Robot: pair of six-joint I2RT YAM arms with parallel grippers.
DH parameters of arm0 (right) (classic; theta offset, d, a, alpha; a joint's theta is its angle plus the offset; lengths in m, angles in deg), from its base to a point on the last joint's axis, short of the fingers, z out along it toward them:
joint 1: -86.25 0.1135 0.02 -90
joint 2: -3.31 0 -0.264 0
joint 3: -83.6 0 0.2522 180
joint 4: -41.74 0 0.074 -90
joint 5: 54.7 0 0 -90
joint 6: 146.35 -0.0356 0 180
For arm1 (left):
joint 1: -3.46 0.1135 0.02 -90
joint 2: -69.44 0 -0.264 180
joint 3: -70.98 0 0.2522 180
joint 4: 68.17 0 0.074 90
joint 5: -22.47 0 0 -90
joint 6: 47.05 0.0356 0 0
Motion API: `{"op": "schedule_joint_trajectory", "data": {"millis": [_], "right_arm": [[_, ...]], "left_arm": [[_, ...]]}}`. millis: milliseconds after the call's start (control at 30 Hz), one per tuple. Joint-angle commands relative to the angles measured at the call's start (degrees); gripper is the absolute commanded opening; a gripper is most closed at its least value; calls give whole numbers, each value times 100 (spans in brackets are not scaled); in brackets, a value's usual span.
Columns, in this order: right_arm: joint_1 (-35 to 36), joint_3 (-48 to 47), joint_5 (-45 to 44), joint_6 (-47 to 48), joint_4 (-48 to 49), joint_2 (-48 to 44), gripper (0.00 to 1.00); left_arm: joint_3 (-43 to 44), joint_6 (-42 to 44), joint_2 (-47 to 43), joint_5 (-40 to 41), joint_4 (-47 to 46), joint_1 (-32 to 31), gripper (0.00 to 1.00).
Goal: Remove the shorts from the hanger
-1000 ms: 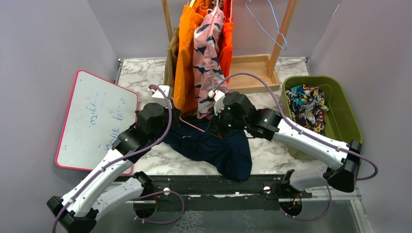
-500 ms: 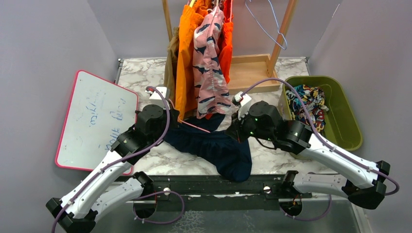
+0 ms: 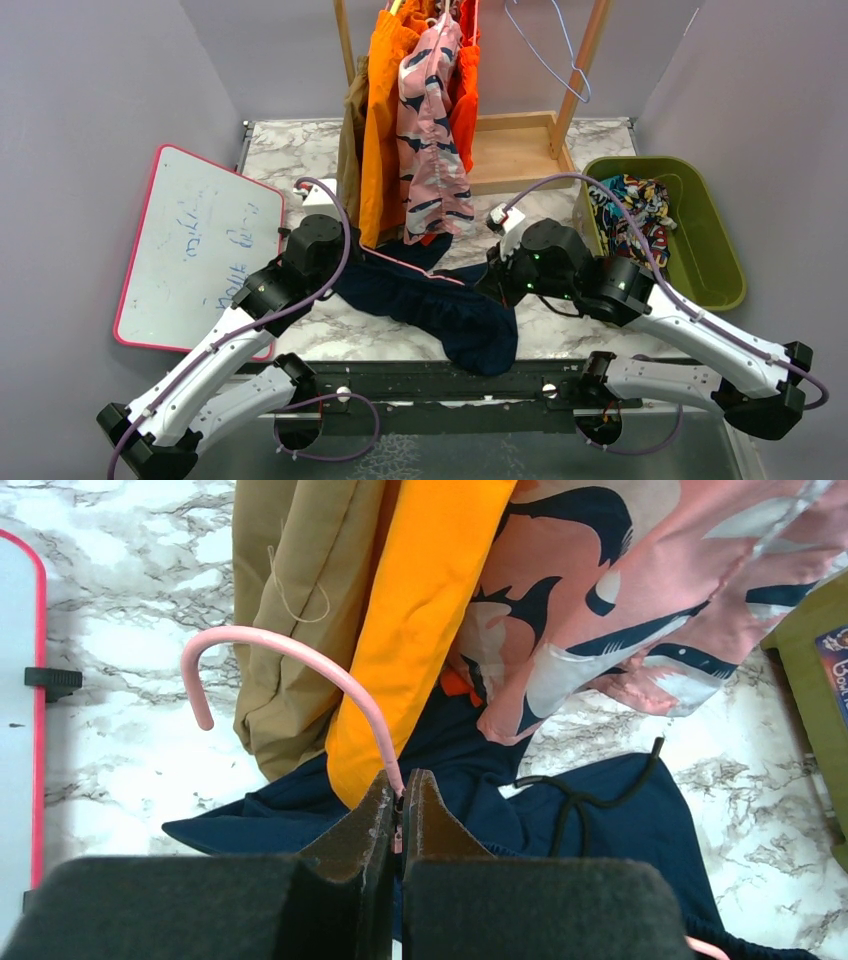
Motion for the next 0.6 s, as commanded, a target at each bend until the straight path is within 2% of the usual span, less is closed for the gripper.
{"op": "schedule_joint_trajectory", "data": {"millis": [0, 100, 167, 400, 567], "right_arm": [[31, 216, 236, 161, -379, 204, 1], [31, 352, 596, 274, -121, 351, 1], [31, 415, 525, 295, 3, 432, 1], [29, 341, -624, 232, 949, 847, 1], [31, 275, -1346, 534, 1505, 1333, 1]], "left_arm": [[53, -36, -74, 656, 177, 37, 0], [71, -24, -128, 783, 197, 36, 0], [133, 56, -130, 802, 220, 32, 0], [47, 187, -32, -32, 22, 37, 0], [-8, 120, 35, -551, -29, 37, 0]]}}
